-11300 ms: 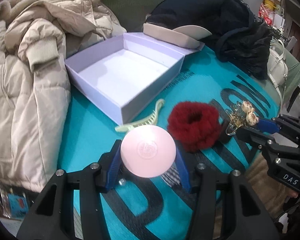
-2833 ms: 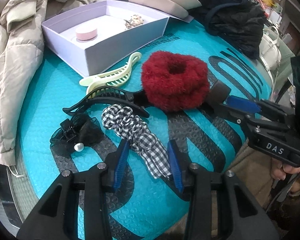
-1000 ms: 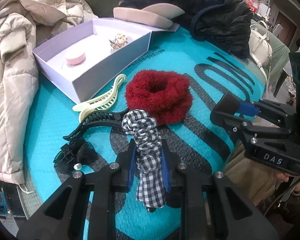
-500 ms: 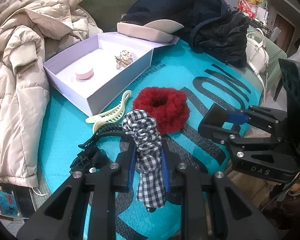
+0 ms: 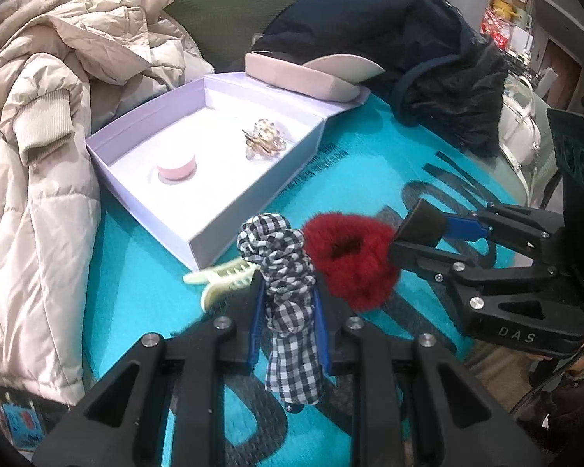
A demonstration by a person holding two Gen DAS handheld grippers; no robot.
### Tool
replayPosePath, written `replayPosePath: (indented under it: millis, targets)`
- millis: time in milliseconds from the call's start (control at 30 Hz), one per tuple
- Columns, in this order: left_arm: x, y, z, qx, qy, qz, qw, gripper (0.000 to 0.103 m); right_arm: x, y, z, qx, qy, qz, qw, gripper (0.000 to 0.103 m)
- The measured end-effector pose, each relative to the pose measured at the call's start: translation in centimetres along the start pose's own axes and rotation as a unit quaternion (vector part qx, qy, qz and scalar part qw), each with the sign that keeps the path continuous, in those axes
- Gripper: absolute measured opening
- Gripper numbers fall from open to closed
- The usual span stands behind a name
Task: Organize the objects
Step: 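Lift and carry the scrunchie and velvet ring with both tools into the white box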
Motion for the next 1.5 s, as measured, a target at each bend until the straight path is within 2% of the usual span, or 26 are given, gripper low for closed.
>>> replayPosePath:
  millis: [500,900,1267,1500]
  targets:
    - [2.1,-8.1,4.8,-0.008,-0.022,-0.032,0.9992,0.021,2.4,-7.5,-1.0,-0.04,0.0,-0.028,0.999,0.044]
    - [5.4,-10.4,8.5,-0.007,-0.042,-0.018,0.9989,0.021,7.1,-11.0,0.1,-0.054,-0.022,-0.032,0.998,0.044]
    - [7.0,-15.3,12.6,-0.023,-0.072,-0.038,0.9964,0.021,10.8,-16.6,-0.4,-0.061,-0.031,-0.042,0.997,0.044]
    - [9.1,-17.2,15.7,-0.037,-0.092,-0.033,0.9945,0.021,13.8,-18.8,0.0,-0.072,-0.031,-0.038,0.996,0.044]
Point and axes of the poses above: each gripper's, at about its wrist camera, not at the fingertips, and x roughly the way its jaws point, z to its left, y to its underside, the point moved 5 cm from there along x, roughly the way its jaws point, and after that the axes turned 11 degrees about y, right-handed, at the moved point
